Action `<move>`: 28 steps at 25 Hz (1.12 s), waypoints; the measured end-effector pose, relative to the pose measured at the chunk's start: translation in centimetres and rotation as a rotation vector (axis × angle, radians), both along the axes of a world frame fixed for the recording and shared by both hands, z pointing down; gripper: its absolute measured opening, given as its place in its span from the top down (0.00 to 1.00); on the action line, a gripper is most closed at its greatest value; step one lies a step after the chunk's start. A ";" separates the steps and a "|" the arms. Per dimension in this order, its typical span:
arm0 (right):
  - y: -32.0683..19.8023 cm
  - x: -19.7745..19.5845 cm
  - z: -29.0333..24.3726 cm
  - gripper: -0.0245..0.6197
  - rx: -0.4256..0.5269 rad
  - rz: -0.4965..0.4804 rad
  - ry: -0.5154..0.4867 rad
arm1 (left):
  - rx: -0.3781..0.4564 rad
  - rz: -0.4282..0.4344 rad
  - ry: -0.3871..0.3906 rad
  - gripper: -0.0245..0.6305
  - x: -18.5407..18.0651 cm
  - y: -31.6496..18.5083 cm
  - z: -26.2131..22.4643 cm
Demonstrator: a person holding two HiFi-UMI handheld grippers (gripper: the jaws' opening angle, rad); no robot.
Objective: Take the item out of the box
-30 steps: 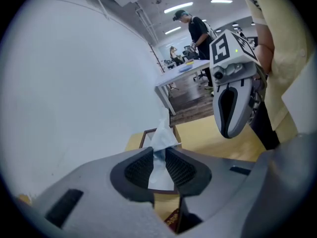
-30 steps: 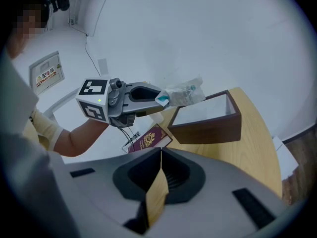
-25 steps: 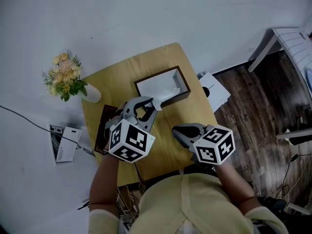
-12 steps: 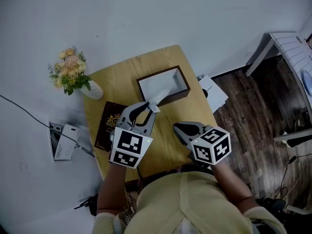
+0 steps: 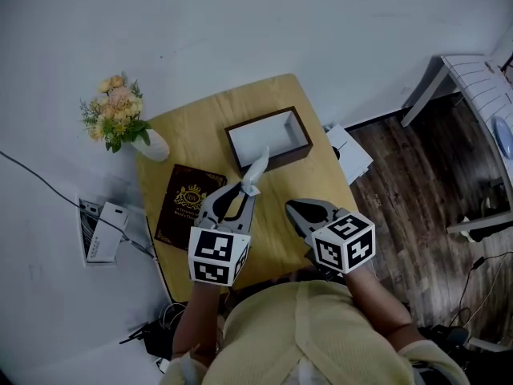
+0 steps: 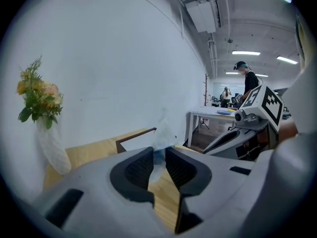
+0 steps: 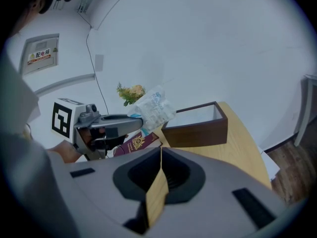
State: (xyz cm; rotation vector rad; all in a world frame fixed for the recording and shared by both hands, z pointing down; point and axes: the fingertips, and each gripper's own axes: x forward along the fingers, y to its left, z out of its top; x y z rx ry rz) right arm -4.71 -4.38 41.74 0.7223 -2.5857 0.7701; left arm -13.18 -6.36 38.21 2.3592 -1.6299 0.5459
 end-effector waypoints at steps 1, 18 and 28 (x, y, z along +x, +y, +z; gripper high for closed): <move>0.0 0.0 0.0 0.91 0.001 0.001 0.002 | -0.005 -0.016 0.013 0.83 -0.1 0.2 0.3; -0.5 0.2 0.8 0.91 0.020 0.041 0.016 | -0.067 -0.147 0.162 0.83 -0.7 2.2 4.0; -0.5 -0.2 0.9 0.91 0.029 0.040 0.022 | -0.092 -0.157 0.225 0.83 0.1 3.0 4.8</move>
